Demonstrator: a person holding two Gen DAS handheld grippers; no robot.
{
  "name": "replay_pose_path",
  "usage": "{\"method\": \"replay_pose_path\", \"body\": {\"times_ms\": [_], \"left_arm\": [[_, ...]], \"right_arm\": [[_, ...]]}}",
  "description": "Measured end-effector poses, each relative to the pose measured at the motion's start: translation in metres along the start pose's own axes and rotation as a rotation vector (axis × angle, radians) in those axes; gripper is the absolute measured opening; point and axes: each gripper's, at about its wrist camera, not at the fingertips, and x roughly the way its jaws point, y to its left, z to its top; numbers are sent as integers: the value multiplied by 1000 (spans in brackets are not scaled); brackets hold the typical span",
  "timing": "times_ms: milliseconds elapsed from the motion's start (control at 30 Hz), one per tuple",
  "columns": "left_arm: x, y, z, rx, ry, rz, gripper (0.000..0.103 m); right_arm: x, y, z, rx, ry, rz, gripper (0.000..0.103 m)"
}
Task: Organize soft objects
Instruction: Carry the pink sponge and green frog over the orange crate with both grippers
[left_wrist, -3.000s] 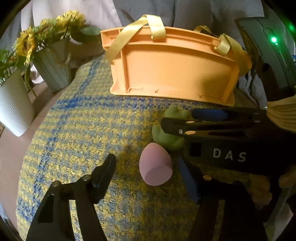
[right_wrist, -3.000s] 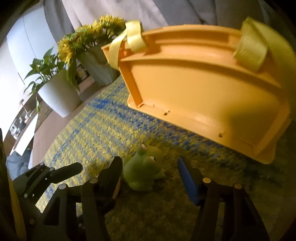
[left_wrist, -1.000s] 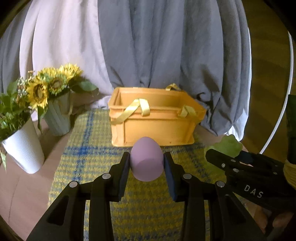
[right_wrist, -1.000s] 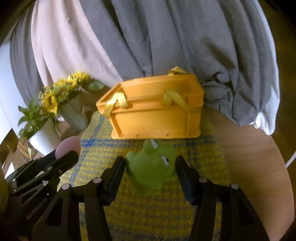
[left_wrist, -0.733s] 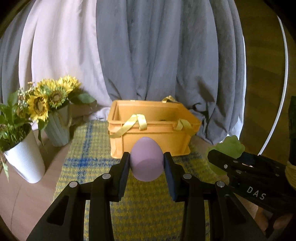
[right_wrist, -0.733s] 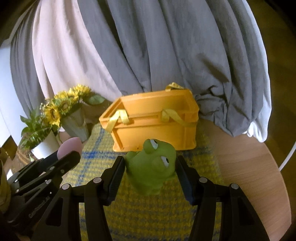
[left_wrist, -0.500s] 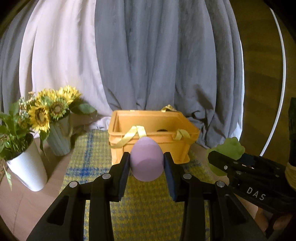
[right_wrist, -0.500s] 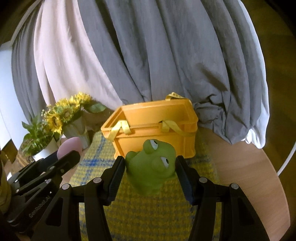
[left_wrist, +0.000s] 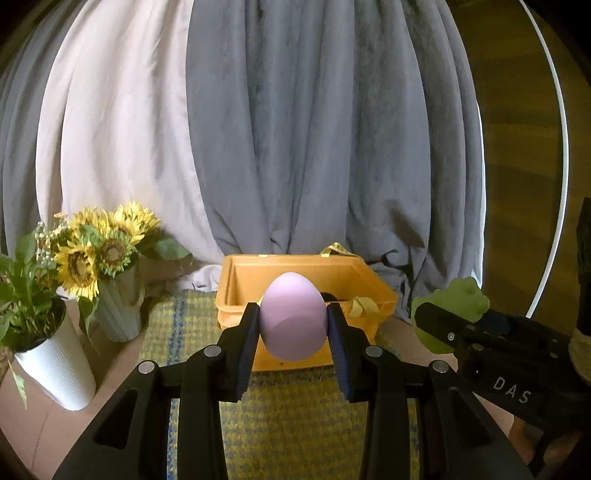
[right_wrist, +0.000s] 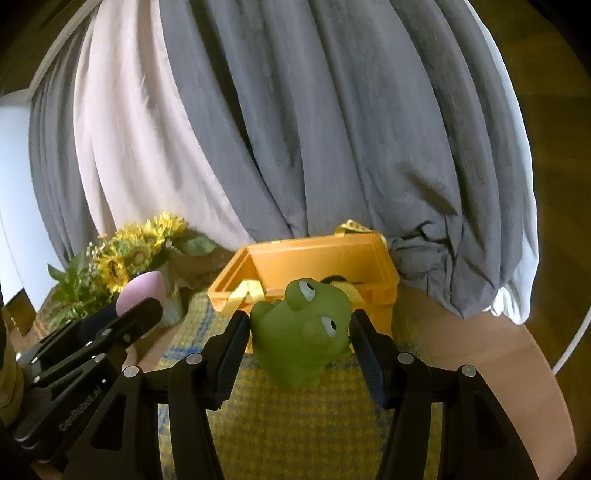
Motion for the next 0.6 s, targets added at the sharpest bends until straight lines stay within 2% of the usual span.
{"method": "replay_pose_path", "body": {"times_ms": [433, 467, 533, 567, 600], "left_arm": [[12, -1, 32, 19, -50, -29, 36], [14, -1, 34, 20, -43, -26, 36], [18, -2, 40, 25, -51, -26, 36], [20, -2, 42, 28, -55, -27, 36], [23, -2, 43, 31, -56, -29, 36]], "right_arm": [[4, 5, 32, -11, -94, 1, 57], [5, 5, 34, -11, -99, 1, 53], [9, 4, 39, -10, -105, 6, 53], [11, 3, 41, -7, -109, 8, 48], [13, 3, 44, -8, -114, 11, 35]]}}
